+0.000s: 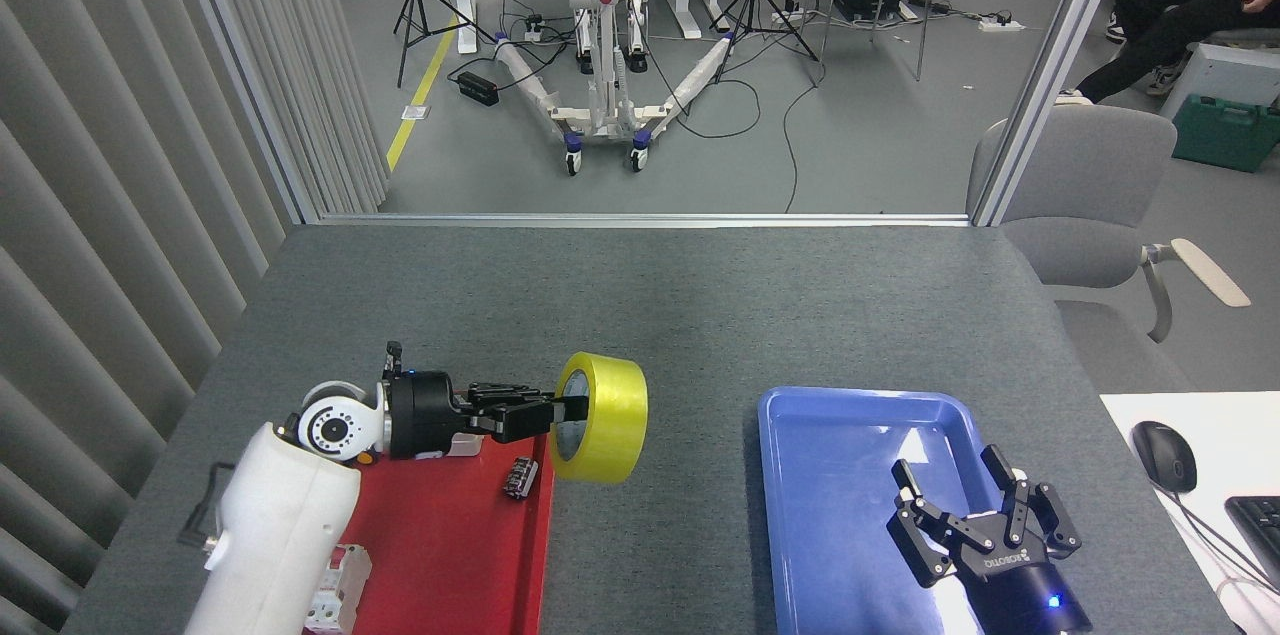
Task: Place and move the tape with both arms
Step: 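Lift the tape roll with the left gripper toward the blue tray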
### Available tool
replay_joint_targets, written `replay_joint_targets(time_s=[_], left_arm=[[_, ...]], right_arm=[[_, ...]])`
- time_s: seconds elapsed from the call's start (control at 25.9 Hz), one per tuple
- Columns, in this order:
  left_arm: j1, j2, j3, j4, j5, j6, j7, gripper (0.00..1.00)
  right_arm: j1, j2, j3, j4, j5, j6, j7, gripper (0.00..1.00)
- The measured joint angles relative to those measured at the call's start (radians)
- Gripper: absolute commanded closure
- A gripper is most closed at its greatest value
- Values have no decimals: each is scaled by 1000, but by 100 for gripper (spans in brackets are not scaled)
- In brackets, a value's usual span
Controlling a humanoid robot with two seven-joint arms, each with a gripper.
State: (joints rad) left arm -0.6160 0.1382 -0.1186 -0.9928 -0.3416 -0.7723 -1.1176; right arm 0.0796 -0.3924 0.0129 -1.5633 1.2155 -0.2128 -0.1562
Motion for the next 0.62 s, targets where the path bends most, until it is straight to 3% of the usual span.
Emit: replay_joint_targets(time_s=[0.12,0.31,0.62], left_arm=[[32,-40,17,35,181,-9,23,100],[51,-61,-29,46,279,-13,36,100],[56,-106,-144,49,290,-13,35,100]], right_arm=[[-21,-37,5,7,-48,-169,-11,0],[-28,-53,15,-5,-71,-475,-22,0],[-62,-51,133,-47,-63,-568,-26,0]])
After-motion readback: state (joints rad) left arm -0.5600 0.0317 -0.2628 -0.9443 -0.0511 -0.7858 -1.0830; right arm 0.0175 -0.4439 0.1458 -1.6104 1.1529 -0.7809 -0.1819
